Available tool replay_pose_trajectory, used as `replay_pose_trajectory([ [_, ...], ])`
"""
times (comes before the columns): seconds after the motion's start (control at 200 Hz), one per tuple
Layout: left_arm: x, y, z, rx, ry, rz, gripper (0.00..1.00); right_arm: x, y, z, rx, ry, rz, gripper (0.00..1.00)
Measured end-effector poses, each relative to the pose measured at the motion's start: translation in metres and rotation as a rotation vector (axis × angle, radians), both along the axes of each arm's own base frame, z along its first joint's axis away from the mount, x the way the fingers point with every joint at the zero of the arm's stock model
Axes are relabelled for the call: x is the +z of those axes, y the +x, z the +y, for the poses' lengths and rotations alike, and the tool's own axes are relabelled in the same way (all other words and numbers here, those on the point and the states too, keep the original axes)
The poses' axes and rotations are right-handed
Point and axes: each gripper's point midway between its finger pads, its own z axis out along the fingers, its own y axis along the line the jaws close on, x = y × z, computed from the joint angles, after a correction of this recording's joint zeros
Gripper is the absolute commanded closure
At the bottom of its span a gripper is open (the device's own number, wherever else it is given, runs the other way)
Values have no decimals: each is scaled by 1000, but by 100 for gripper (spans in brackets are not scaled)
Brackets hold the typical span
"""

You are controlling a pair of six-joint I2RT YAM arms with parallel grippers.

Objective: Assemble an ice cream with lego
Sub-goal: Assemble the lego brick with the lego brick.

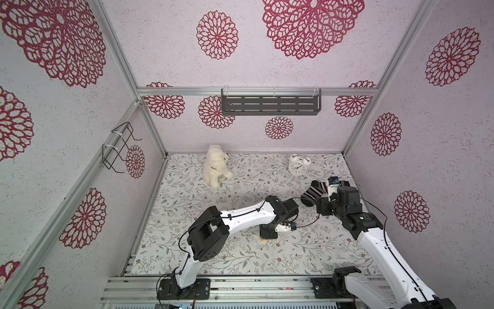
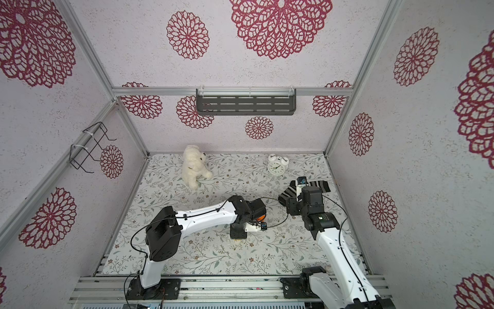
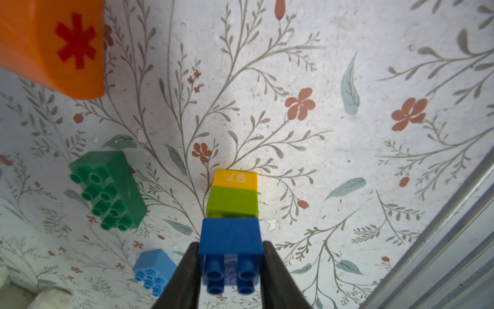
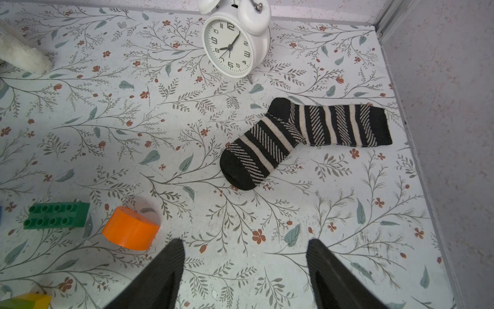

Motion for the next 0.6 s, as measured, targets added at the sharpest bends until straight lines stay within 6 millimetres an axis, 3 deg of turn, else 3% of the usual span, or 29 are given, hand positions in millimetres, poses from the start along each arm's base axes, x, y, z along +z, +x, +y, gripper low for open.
replay_pose_trajectory([
  [0.6, -3, -2, -1, -8, 3, 16, 86, 1, 0, 1, 4, 4, -3, 24],
])
